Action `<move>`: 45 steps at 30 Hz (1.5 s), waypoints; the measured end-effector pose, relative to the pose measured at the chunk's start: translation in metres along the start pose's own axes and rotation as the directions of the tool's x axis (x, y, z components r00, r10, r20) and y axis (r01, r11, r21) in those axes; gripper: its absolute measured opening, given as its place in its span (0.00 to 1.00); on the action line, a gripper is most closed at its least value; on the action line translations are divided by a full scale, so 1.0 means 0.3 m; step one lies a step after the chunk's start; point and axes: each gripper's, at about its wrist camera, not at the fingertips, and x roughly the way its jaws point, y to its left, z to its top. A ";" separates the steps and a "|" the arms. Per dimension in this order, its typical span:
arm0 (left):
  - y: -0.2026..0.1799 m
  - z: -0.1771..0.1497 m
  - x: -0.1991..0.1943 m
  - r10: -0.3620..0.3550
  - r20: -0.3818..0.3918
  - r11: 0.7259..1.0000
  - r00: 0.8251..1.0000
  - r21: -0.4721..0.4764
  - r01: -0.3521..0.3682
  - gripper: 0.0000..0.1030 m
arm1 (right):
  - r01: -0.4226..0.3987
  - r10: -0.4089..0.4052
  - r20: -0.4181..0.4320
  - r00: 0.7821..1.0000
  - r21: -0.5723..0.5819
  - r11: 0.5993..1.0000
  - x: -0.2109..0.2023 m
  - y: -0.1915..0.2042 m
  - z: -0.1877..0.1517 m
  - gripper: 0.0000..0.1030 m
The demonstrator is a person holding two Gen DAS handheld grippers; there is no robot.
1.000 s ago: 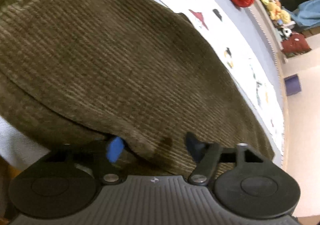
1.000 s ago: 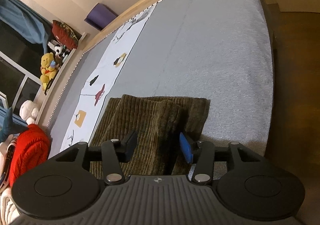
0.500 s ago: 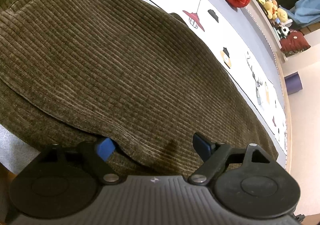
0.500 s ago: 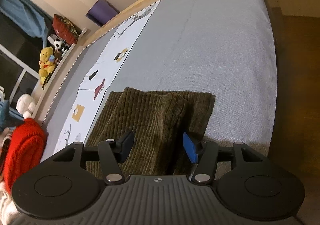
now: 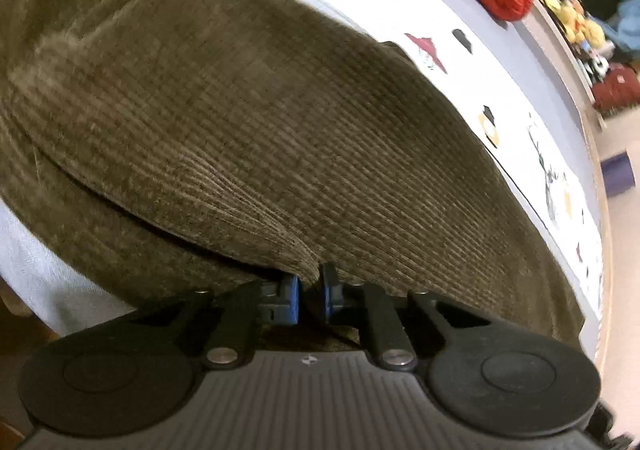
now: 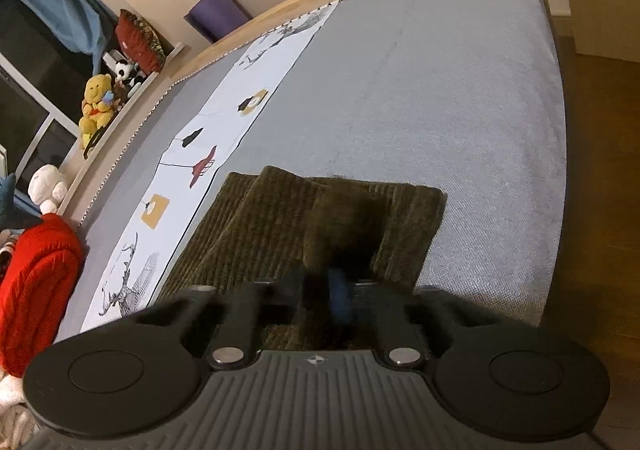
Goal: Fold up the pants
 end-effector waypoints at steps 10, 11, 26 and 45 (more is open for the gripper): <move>-0.072 -0.061 -0.138 -0.031 0.100 0.990 0.995 0.141 0.017 0.11 | -0.131 0.115 0.110 0.987 0.150 0.980 -0.119 -0.029 0.037 0.08; -0.066 -0.066 -0.126 -0.025 0.092 0.989 0.995 0.147 0.011 0.11 | -0.133 0.116 0.111 0.987 0.163 0.978 -0.123 -0.042 0.040 0.08; -0.026 -0.075 -0.035 0.018 0.021 0.993 1.000 0.119 -0.021 0.11 | 0.039 -0.031 -0.054 0.998 0.146 0.989 0.005 -0.109 0.020 0.08; -0.012 -0.076 -0.027 0.015 0.007 0.995 1.000 0.095 -0.016 0.11 | 0.029 -0.021 -0.061 0.998 0.124 0.992 -0.002 -0.121 0.019 0.09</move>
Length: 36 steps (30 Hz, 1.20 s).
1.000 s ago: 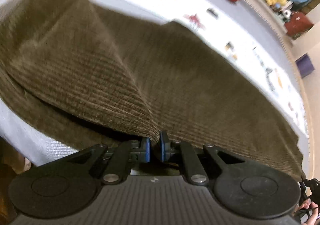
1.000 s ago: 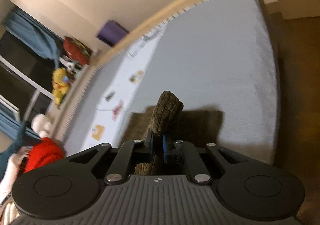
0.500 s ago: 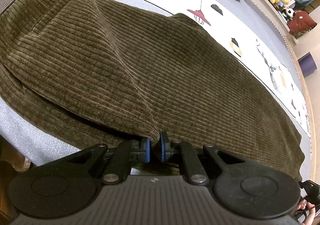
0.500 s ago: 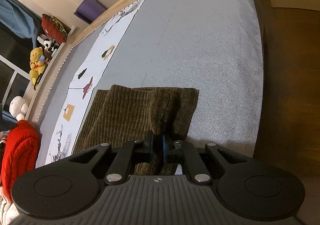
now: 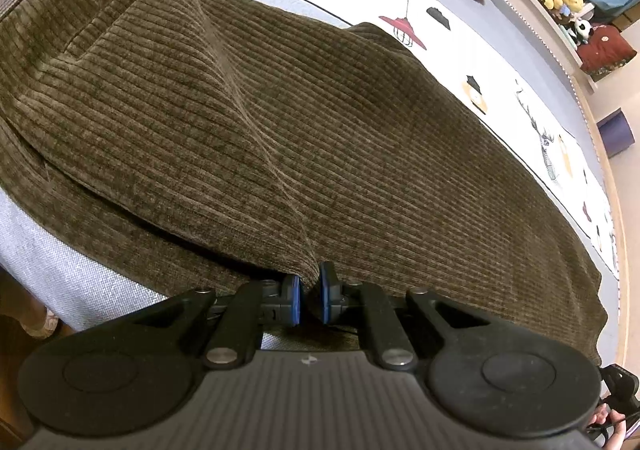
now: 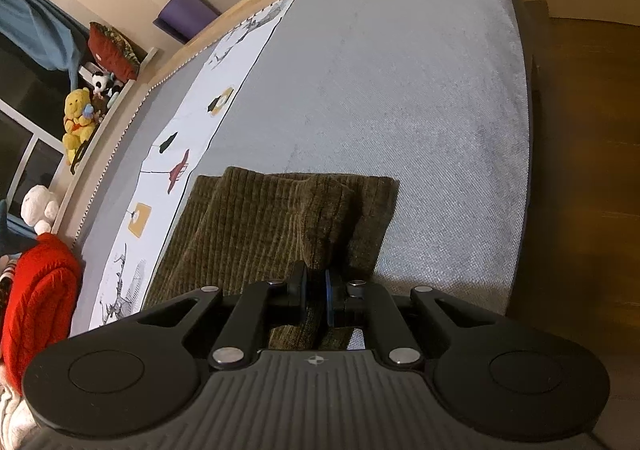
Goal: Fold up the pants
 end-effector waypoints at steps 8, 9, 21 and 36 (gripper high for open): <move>0.007 0.001 -0.001 -0.012 0.003 1.000 1.000 -0.011 0.012 0.11 | -0.054 0.054 0.024 0.998 0.029 0.998 -0.035 0.005 0.007 0.09; 0.007 0.000 -0.003 -0.013 0.005 1.000 1.000 -0.008 0.013 0.11 | -0.066 0.065 0.027 0.997 0.028 0.997 -0.042 0.006 0.008 0.09; 0.011 0.002 -0.035 -0.042 0.003 0.999 0.999 0.012 0.042 0.11 | -0.119 0.119 0.055 0.991 0.001 0.993 -0.101 0.005 0.023 0.08; 0.010 0.006 -0.028 -0.038 -0.014 0.999 0.999 0.031 0.038 0.11 | 0.007 -0.006 0.025 1.000 -0.049 0.999 -0.055 0.012 0.014 0.08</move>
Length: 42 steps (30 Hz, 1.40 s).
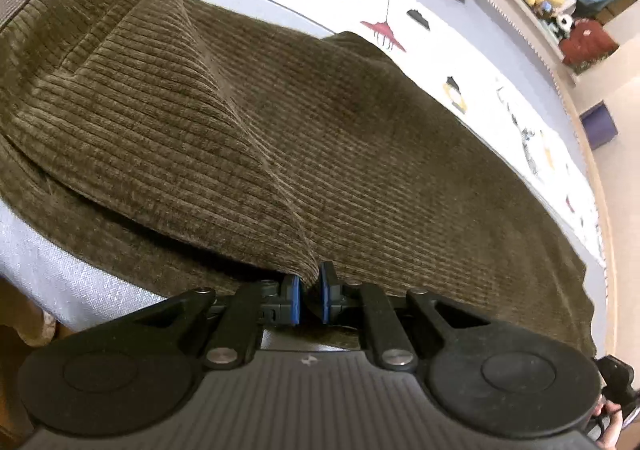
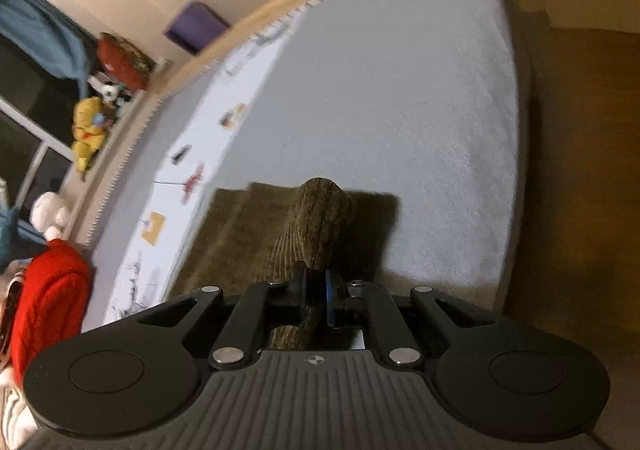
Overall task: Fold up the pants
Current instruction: 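Open both tools to release the pants edge and the leg end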
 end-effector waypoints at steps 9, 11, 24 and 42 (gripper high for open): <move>0.044 0.027 -0.013 -0.054 -0.095 0.996 0.994 -0.074 0.047 0.42 | 0.148 -0.160 0.064 0.985 0.160 0.976 -0.048 -0.059 0.026 0.42; 0.039 0.044 -0.065 -0.046 -0.064 0.998 0.997 -0.054 0.042 0.60 | 0.185 -0.206 0.157 0.966 0.138 0.973 -0.084 -0.027 0.035 0.43; 0.125 0.258 -0.186 0.081 0.116 0.988 0.990 -0.140 -0.064 0.83 | -0.047 0.030 -0.060 0.998 -0.299 0.953 0.344 0.419 0.173 0.49; 0.176 0.322 -0.076 0.162 0.087 0.969 0.983 -0.200 -0.142 0.83 | 0.008 -0.005 0.007 1.000 -0.549 0.836 0.530 0.494 0.158 0.56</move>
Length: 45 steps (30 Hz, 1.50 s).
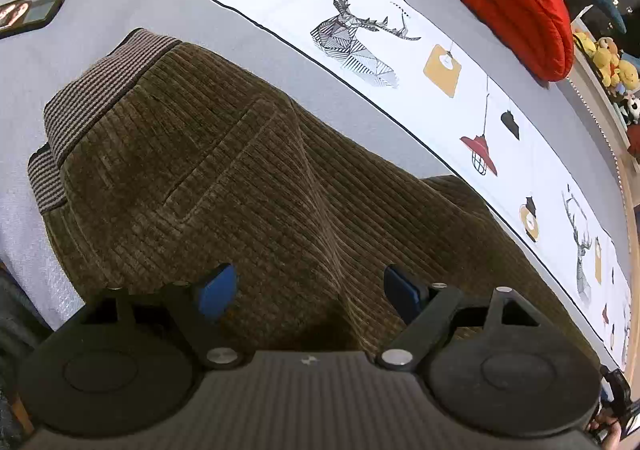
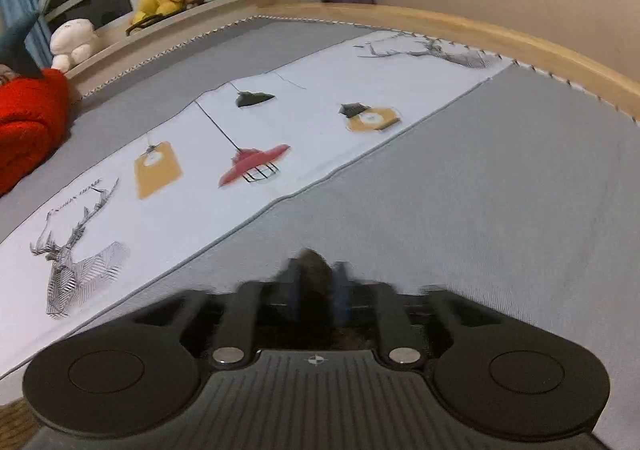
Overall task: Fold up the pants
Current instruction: 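Open both tools to release the pants edge and the leg end, then move the open left tool to the grey ribbed waistband while the right tool approaches the pants edge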
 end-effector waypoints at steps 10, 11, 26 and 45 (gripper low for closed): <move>0.020 0.005 -0.075 -0.018 0.048 0.998 0.999 0.060 0.015 0.83 | 0.056 -0.063 -0.046 0.997 -0.155 0.986 -0.365 -0.129 -0.270 0.51; 0.021 0.005 -0.081 -0.020 0.054 0.997 0.998 0.075 0.015 0.83 | 0.075 -0.080 -0.010 0.997 -0.229 0.970 -0.381 -0.137 -0.325 0.47; 0.359 0.028 -0.154 0.082 0.064 0.996 0.995 0.034 -0.084 0.86 | -0.126 0.225 0.161 0.961 -0.470 0.874 -0.859 0.364 -0.342 0.62; 0.587 0.112 -0.079 -0.100 0.056 0.990 0.993 0.106 0.094 0.86 | -0.649 0.506 -0.406 0.761 -0.491 0.581 -1.056 1.199 -1.066 0.64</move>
